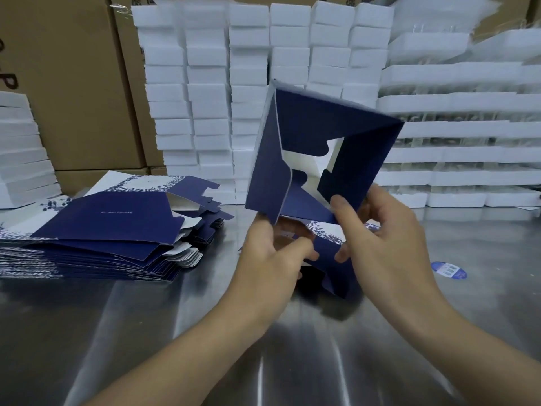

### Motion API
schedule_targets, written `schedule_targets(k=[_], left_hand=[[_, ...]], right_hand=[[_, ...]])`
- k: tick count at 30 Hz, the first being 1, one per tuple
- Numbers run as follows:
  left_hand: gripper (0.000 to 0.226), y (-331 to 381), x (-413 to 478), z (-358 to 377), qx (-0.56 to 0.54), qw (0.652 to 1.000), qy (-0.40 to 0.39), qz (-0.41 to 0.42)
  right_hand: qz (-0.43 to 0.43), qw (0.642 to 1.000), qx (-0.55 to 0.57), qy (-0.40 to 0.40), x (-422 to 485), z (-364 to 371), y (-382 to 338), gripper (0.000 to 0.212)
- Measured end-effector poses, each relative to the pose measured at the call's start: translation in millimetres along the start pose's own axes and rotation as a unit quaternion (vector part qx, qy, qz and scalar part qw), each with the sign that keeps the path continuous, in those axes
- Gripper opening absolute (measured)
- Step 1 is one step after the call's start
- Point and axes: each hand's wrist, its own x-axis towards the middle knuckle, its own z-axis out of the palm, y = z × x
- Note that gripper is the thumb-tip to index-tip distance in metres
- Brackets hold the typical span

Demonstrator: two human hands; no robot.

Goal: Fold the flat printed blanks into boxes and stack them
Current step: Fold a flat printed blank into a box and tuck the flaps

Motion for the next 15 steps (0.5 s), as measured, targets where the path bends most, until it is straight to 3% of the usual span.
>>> schedule_targets(k=[3,7,12,15], left_hand=[[0.029,4.0,8.9,-7.2,0.005,0.996,0.082,-0.032],[0.067,4.4,13.9,-22.2,-0.036,0.985,0.165,-0.022],[0.091,0.2,15.2,-27.7,0.009,0.989,0.123,0.082],[0.082,-4.4,17.6,-28.4,0.118,0.979,0.111,0.123]], right_hand=[[0.025,0.999,0.027,-0.010,2.6,-1.1,0.4,0.013],[0.041,0.997,0.062,0.000,3.1,-1.0,3.3,0.010],[0.041,0.997,0.070,0.014,7.0,-2.2,9.6,0.009],[0.035,0.999,0.036,-0.020,5.1,0.0,14.5,0.029]])
